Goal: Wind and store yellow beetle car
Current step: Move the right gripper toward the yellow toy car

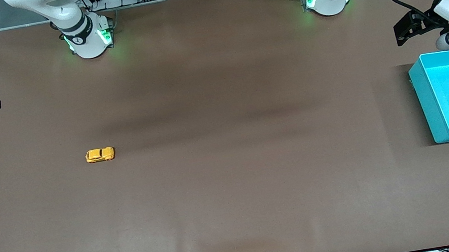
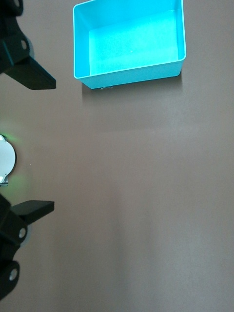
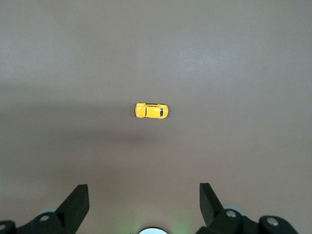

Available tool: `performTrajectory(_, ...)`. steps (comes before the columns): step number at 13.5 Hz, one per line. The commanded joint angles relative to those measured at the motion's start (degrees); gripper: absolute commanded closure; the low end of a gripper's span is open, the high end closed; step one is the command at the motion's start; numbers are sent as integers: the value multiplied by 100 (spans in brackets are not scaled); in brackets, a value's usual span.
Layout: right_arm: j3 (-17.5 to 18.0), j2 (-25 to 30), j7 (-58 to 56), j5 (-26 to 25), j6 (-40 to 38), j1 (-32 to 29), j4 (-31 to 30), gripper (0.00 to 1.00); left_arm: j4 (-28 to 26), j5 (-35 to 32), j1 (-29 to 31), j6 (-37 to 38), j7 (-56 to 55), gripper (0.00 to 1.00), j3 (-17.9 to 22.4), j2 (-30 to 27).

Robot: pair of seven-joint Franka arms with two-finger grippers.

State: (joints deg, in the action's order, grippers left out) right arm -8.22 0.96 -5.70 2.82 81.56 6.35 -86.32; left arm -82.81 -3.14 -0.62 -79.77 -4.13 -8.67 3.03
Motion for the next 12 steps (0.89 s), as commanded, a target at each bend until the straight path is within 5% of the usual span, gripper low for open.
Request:
performTrajectory(1, 22, 79, -115, 60, 131, -55, -165, 0, 37, -64, -43, 137, 105, 0, 5, -66)
performTrajectory(12, 49, -44, -150, 16, 402, 67, -419, 0, 37, -47, -113, 128, 131, 0, 40, -136)
